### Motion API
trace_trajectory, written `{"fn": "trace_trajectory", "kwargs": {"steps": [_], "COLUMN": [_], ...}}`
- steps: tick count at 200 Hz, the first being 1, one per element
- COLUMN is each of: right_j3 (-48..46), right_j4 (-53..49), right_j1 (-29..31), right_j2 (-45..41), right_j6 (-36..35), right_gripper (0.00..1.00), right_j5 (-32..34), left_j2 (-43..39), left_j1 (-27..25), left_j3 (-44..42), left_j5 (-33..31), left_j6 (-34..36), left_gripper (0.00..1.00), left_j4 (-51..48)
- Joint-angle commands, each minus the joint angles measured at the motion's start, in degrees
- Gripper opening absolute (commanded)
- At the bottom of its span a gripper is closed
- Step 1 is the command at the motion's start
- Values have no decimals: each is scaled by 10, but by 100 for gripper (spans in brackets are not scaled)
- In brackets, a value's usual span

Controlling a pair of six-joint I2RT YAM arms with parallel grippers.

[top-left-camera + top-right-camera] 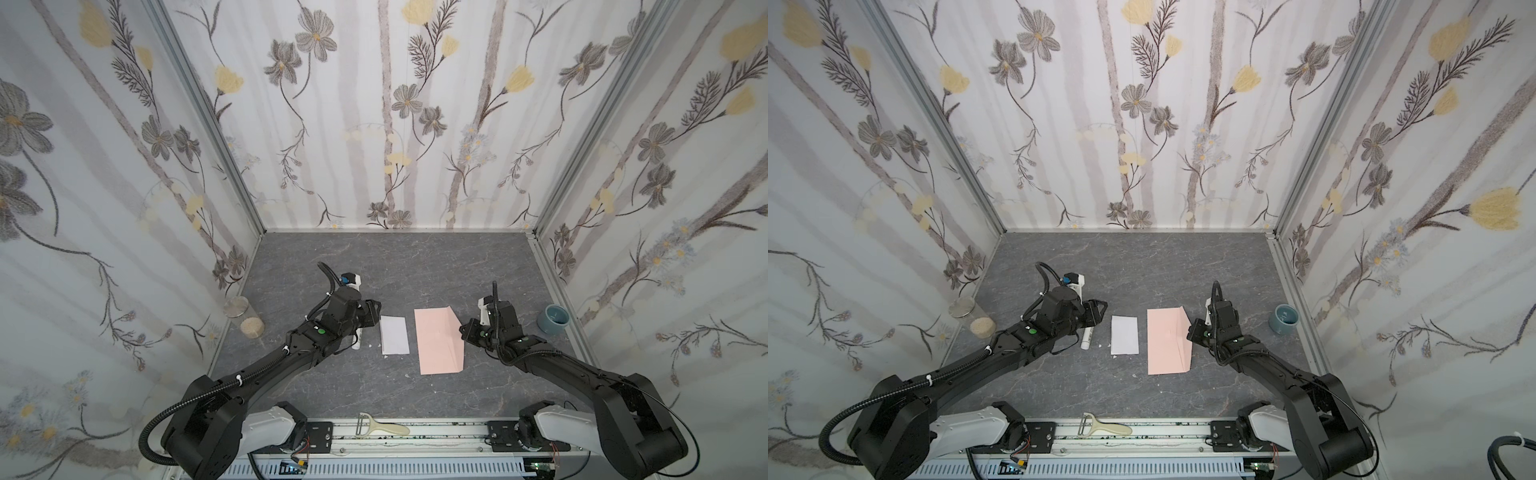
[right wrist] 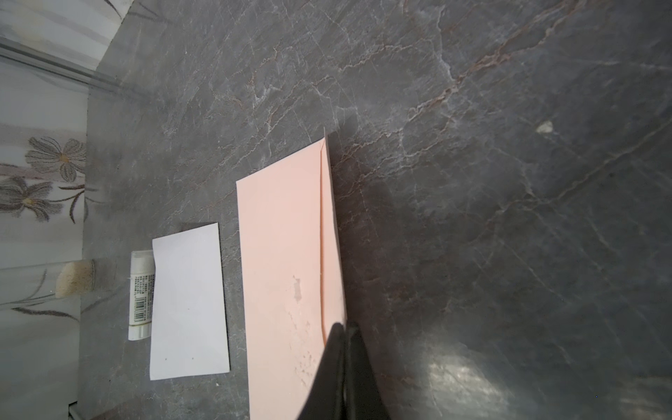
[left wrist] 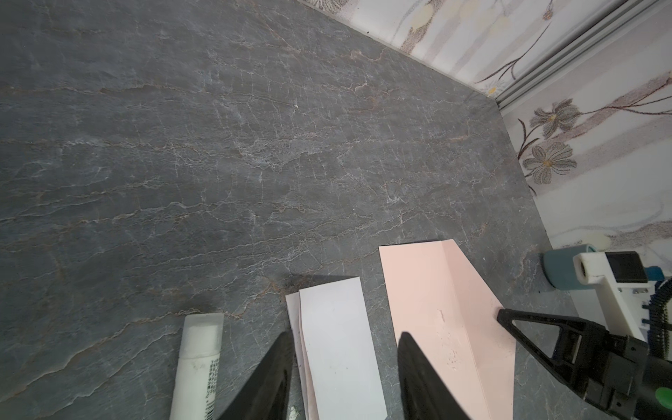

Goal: Place the letter into the envelope and seal it
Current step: 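Slide the pink envelope alongside the white letter with the right gripper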

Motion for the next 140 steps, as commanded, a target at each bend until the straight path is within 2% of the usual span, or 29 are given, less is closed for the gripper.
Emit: {"fn": "trace_trajectory", "kwargs": {"steps": [1,60,140], "right_j3": [-10,-8,12], "right_j4": [29,28,23], "right_j1": [11,38,54], "right_j2": [-20,-11,17], "right_j6": [45,53,27], "right_gripper": [0,0,0], "right_j5": [39,49,54], "left_j2": [5,-4,-13], "left_j1": [1,1,1], "left_j3": [8,-3,-11], "left_j5": [4,8,7], "left_j6": [5,3,-6], "left_gripper": [48,48,48], "left_j4": [12,20,26]}}
